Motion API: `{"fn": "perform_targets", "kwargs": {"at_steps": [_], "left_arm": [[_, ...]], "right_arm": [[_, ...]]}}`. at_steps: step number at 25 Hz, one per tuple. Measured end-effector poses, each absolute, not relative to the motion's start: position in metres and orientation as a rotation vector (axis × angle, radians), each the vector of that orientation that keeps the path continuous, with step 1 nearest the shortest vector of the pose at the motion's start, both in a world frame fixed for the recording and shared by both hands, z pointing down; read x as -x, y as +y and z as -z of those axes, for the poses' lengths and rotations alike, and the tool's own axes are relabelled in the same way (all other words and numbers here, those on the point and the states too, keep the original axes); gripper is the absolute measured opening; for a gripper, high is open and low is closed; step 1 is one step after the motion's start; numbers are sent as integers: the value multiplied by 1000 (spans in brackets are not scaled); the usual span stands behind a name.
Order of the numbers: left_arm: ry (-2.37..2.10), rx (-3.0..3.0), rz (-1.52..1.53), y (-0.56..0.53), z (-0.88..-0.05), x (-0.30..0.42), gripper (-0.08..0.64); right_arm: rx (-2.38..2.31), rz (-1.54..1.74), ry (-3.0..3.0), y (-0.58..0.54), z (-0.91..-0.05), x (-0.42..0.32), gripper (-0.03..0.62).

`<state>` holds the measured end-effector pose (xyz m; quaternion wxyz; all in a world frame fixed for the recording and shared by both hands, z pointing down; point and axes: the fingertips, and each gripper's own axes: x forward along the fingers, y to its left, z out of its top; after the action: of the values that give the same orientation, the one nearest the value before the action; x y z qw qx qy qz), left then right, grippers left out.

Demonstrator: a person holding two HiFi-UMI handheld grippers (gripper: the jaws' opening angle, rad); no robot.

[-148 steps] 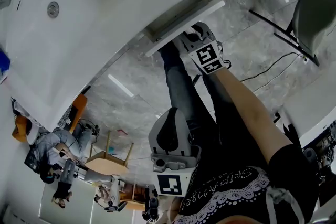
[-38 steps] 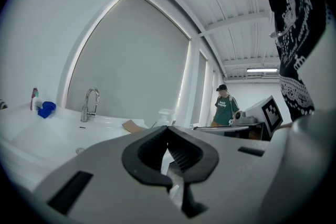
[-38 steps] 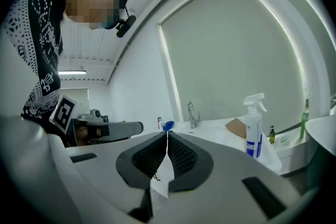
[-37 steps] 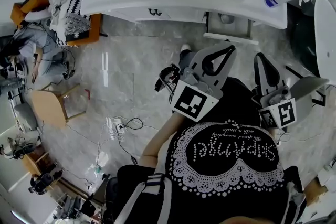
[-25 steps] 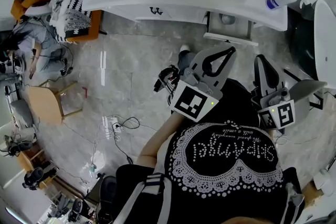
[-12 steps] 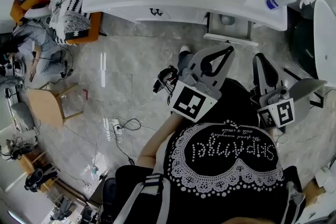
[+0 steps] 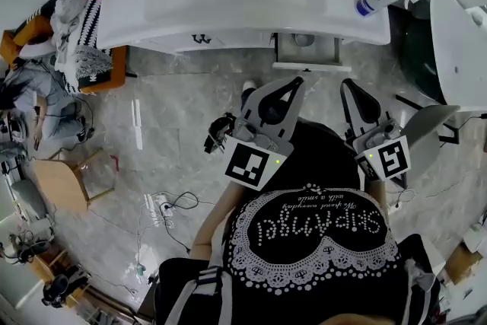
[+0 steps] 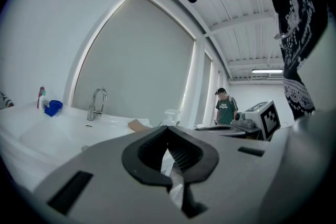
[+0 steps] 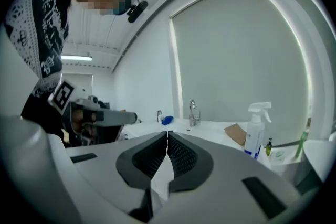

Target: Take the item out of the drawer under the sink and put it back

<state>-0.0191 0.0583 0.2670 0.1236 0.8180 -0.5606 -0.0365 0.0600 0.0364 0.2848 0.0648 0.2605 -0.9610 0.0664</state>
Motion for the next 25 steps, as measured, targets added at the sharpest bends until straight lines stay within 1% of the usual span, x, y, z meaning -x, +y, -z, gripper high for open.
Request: {"fn": "perform_targets", "kwargs": {"at_steps": [4, 6, 18, 20, 21, 25], "left_arm": [[-1639, -2360, 90, 55, -270, 17, 4], [-1646, -2352, 81, 52, -271, 17, 4], [-1783, -2220, 79, 52, -273, 35, 5], [-1816, -2201, 79, 49, -273, 37, 4], [-1833, -2190, 76, 48, -273, 38, 5], [-1862, -2155, 59, 48, -274, 40, 4]], "right_arm": [[-672, 91, -2689, 29, -326, -65, 18], [-628, 167, -2574, 24, -348, -70, 18], [-338, 379, -2317, -15, -451, -53, 21], [-267, 357, -2296, -22, -473, -49, 42], [-232, 352, -2281, -25, -484, -46, 69], [-161, 388, -2203, -38, -523, -40, 74]]}}
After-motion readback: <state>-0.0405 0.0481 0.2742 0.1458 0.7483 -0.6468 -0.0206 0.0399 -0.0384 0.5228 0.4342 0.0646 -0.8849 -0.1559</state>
